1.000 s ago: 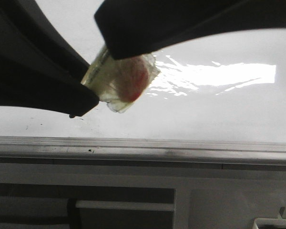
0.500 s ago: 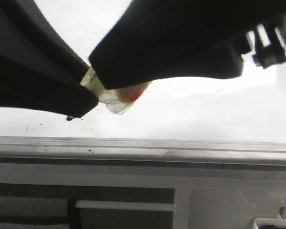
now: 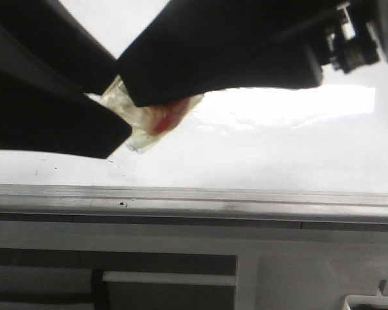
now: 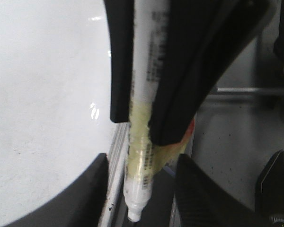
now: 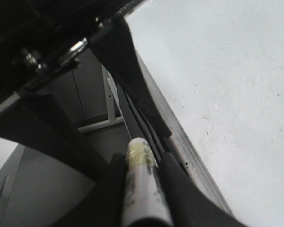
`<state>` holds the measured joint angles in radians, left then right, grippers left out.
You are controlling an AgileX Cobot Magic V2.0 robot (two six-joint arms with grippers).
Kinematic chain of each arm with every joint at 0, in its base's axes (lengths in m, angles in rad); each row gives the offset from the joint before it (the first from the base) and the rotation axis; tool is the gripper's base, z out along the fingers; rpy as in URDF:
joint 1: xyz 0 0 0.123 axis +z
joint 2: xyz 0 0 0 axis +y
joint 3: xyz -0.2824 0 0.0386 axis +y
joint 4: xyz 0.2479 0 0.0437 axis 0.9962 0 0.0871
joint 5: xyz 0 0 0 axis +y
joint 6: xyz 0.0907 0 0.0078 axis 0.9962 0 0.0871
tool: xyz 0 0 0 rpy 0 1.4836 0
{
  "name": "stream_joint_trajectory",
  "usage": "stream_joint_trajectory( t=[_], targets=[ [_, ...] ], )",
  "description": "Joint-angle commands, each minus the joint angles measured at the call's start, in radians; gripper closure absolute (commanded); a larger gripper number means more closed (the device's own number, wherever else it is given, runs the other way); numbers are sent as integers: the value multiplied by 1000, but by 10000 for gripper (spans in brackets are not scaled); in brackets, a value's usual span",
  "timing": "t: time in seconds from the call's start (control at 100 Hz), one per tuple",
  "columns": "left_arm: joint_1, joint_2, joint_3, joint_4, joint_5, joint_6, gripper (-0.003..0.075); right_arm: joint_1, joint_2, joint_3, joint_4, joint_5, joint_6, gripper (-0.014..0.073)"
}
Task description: Write number 5 on whiteboard
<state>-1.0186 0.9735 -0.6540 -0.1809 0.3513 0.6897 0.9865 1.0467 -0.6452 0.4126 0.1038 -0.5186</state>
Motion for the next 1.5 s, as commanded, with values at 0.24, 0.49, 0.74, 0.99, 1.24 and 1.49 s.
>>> stream_joint_trajectory(
  t=[0.24,0.49,0.74,0.99,1.24,1.49],
  targets=[
    [103,-350,4,-13,-73,-346,337,-119,-110,-31,-66,-66,4,646],
    [324,-605,150,-15,-71,-500,557,-287,-152,-31,-198,1,4,634],
    [468,-655,196,-53,-78,-573,741,-340,-144,-31,-243,-11,4,634],
    [480,-655,196,-62,-79,-573,740,-387,-98,-31,-263,-32,4,634],
    [480,-655,196,-62,-79,-573,741,-427,-84,-32,-263,-56,4,634],
    [480,-655,196,-62,-79,-573,741,-478,-50,-32,-263,-2,4,634]
  ],
)
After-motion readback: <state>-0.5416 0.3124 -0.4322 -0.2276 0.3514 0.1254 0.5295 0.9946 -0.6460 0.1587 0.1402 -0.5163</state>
